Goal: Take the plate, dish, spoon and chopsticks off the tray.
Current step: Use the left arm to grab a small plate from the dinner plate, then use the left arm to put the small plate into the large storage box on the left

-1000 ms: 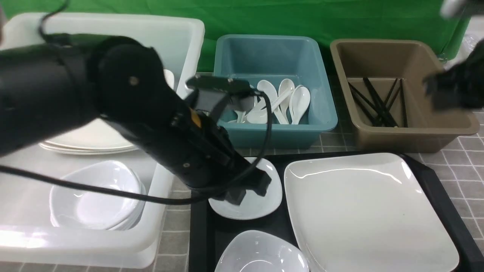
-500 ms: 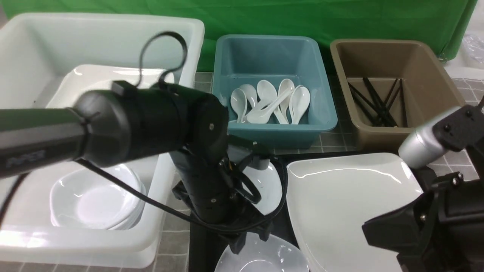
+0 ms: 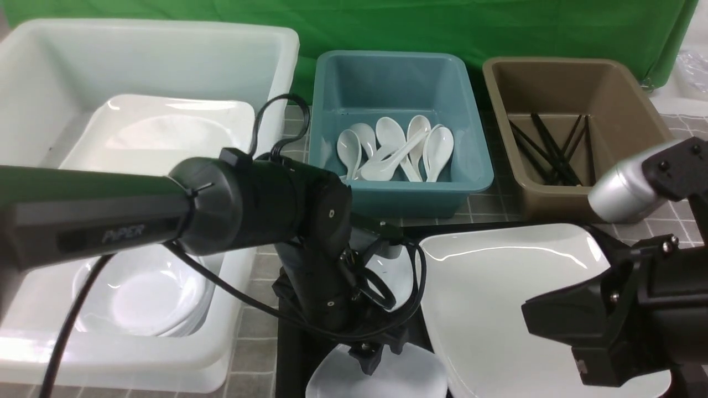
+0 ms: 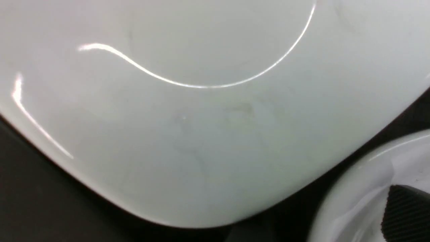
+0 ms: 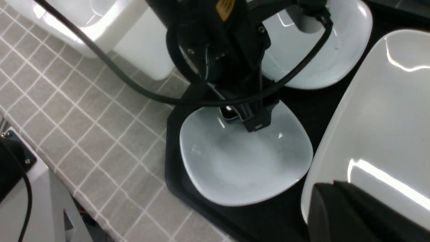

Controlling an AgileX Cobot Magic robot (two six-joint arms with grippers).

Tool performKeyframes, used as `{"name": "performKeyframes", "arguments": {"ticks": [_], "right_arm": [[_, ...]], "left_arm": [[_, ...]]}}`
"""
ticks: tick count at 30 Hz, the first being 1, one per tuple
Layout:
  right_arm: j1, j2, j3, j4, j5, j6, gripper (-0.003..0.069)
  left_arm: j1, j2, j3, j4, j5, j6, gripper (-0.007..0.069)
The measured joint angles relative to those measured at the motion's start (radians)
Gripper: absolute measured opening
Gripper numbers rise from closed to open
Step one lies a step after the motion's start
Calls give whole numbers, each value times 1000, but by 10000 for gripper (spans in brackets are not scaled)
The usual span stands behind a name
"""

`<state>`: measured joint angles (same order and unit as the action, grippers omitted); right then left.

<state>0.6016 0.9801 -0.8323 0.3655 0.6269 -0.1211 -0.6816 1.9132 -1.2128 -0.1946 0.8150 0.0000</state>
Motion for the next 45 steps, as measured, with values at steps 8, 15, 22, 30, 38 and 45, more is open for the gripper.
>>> {"name": "performKeyframes", "arguments": {"ticks": [8,15,22,30,38,45], "right_arm": [[0,-1,0,0,-4,-3,20],[0,-2,0,0,-24,-3,20],[0,-2,0,0,-45,-3,20],[0,-2,-6,0,-85,-3,20],[12,20,-164,0,-82,-40,20],[201,256,-416,-2,-17,-131,20]], "left_arm": [[0,-38,-6,-8,80,0,106],[0,-128,-6,0,105,0,73],[0,-267,-6,-9,115,-19,31],[16,-410,-19,-19,120,-24,31],[265,-540,-153,-56,241,21,31],[754,-681,-116,-200,308,73,31]]}}
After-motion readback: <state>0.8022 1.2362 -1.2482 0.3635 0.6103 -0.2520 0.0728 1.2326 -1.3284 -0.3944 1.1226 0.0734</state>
